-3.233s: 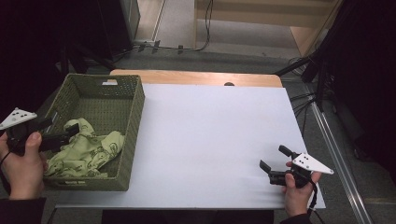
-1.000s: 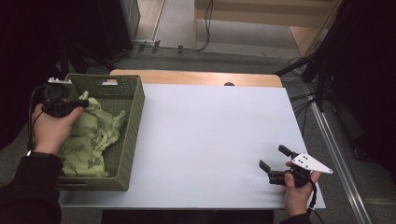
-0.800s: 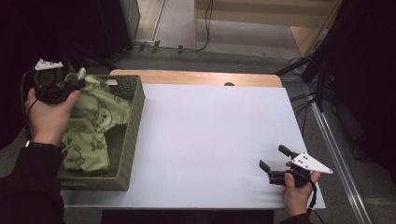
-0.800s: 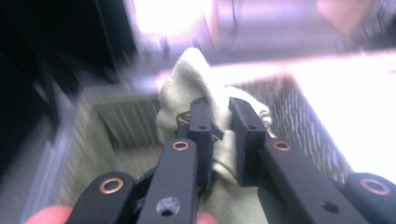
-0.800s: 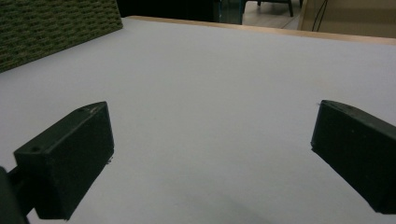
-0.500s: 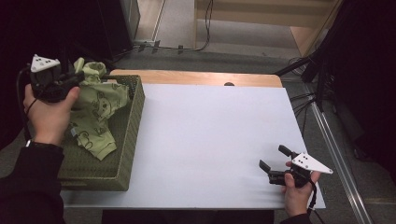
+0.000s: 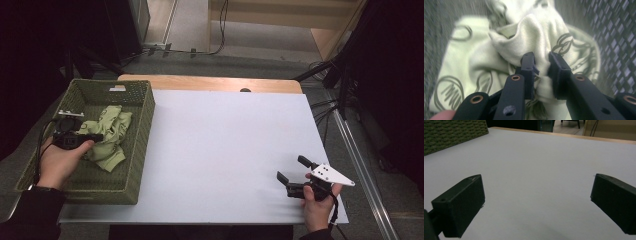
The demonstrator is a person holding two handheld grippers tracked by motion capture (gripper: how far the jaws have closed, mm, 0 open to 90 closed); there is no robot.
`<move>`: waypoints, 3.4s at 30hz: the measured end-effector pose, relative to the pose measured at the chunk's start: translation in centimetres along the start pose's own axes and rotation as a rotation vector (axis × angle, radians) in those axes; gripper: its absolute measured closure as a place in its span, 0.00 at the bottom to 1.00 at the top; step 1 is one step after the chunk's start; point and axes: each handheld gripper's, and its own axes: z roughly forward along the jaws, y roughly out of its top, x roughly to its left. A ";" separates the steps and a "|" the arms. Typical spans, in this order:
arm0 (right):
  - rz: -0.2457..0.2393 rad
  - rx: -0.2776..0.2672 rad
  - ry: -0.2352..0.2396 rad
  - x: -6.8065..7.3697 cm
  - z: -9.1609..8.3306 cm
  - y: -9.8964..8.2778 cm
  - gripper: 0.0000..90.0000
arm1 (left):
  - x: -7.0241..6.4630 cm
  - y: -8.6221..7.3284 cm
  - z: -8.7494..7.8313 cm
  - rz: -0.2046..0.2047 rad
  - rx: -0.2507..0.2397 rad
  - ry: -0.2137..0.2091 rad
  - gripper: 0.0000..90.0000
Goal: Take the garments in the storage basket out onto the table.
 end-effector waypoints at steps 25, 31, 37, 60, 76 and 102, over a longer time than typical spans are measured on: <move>0.003 0.000 0.008 -0.1 0.0 0.0 0.00 | -0.2 3.8 2.2 -0.041 0.013 0.056 0.00; 0.001 0.000 0.008 -0.1 0.0 0.0 0.00 | 1.1 3.0 4.0 -0.053 0.126 0.109 0.00; -0.005 0.000 0.011 -0.1 0.1 0.0 0.00 | 1.8 2.6 5.0 -0.071 0.154 0.102 0.00; -0.015 0.015 0.009 0.1 0.3 0.0 0.00 | 1.4 2.7 5.2 -0.067 0.134 -0.043 0.58; -0.010 0.010 0.008 0.0 0.2 0.0 0.00 | 1.5 2.7 3.6 -0.086 -0.088 -0.115 0.73; -0.020 0.017 0.006 0.1 0.3 0.0 0.00 | 1.0 2.7 6.8 -0.107 0.203 0.007 0.03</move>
